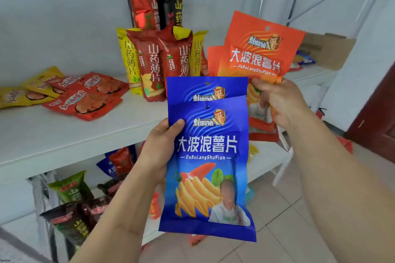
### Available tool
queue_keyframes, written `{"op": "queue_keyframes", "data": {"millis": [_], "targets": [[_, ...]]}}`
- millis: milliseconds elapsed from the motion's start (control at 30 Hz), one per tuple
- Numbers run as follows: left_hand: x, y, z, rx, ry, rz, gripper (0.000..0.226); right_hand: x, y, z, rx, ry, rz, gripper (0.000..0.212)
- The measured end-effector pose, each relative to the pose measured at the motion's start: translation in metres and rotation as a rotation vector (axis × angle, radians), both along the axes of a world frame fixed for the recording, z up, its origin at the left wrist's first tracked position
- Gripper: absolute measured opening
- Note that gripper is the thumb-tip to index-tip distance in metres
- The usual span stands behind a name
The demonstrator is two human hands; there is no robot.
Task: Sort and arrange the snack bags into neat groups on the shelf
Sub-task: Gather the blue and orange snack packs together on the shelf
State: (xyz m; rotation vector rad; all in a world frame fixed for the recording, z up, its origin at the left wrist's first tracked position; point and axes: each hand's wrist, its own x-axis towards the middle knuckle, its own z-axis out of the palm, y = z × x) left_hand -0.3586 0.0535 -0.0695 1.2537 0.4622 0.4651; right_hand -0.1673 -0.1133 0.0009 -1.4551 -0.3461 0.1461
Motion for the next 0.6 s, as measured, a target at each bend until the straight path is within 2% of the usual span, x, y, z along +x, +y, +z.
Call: {"op": "queue_keyframes", "data": {"millis": [333,600], "targets": [[0.161,-0.129,0.005,-0.041,0.006,-0.025,0.028,0.163,-0.132,-0.010,-0.078,0.048,-0.069,0.013],[0.271,-0.163,0.018,-0.045,-0.012,0.000,0.023,0.271,-0.171,-0.007,-0.053,0.058,-0.066,0.016]]}}
